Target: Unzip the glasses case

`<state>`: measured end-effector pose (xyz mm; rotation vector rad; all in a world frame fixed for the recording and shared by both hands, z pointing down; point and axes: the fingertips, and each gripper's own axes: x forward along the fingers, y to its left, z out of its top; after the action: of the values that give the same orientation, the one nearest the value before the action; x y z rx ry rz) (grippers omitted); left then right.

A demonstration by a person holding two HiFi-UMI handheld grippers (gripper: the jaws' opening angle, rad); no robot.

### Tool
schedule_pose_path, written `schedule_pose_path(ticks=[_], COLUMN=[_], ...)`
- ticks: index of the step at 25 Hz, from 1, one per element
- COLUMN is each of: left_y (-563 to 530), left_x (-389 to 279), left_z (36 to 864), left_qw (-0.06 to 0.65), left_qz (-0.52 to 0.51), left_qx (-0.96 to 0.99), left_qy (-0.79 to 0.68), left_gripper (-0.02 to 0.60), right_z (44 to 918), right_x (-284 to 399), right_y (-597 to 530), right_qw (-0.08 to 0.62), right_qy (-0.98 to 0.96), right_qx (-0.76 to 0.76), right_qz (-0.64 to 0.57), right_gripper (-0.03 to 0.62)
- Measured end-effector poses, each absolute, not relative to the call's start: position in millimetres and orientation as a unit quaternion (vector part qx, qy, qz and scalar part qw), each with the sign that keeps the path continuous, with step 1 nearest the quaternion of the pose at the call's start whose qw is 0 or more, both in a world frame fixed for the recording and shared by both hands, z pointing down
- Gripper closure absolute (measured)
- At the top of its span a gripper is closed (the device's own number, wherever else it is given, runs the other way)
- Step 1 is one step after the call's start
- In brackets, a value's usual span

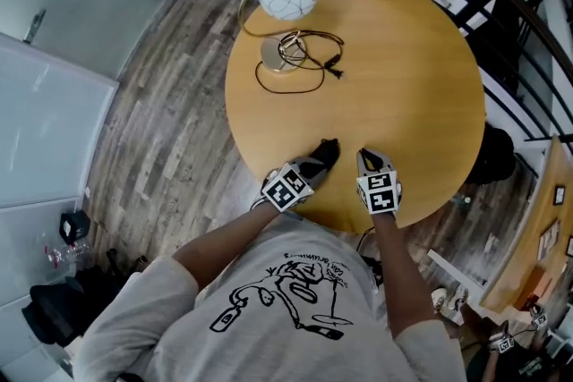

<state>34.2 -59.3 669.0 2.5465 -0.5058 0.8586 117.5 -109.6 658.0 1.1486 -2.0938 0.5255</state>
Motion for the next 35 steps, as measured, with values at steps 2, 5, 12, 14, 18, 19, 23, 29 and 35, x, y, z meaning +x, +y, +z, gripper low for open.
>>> schedule_pose_path(ticks=[2,5,12,14,18,19,23,29,35], left_y=[-59.2,-61.9,-66.9,-68.6,-67.8,-66.1,-53.3,-43.9,-36.0], left_x=[34.9,38.5,40.9,39.8,37.9,37.9,37.8,38.2,43.0], left_z=[652.6,610.8,501.6,476.0,444.9,443.1,450.9,451.6,448.7], left_qw=[0.209,0.222,0.233,0.233,0.232,0.23,0.229,0.22,0.214], left_qz=[0.284,0.239,0.13,0.104,0.072,0.071,0.083,0.083,0.081], left_qx=[0.915,0.921,0.931,0.932,0.931,0.93,0.927,0.929,0.934], left_qy=[-0.196,-0.212,-0.249,-0.257,-0.273,-0.277,-0.284,-0.285,-0.274], left_gripper=[0.575,0.575,0.575,0.575,0.575,0.575,0.575,0.575,0.575], right_z=[629.7,585.2,481.4,459.1,436.8,436.0,441.6,442.9,445.8], right_x=[125.0,129.1,106.9,96.1,76.1,72.6,61.9,58.3,55.7], right_y=[-102.0,-93.4,-68.8,-62.3,-48.2,-45.1,-33.2,-27.0,-21.5], right_qw=[0.293,0.227,0.12,0.098,0.076,0.074,0.076,0.088,0.096], right_qy=[-0.804,-0.804,-0.823,-0.83,-0.839,-0.839,-0.838,-0.839,-0.841], right_qx=[0.467,0.494,0.499,0.492,0.481,0.481,0.482,0.488,0.485], right_qz=[0.225,0.242,0.244,0.244,0.243,0.244,0.244,0.224,0.218], right_gripper=[0.568,0.569,0.568,0.568,0.569,0.569,0.569,0.571,0.571])
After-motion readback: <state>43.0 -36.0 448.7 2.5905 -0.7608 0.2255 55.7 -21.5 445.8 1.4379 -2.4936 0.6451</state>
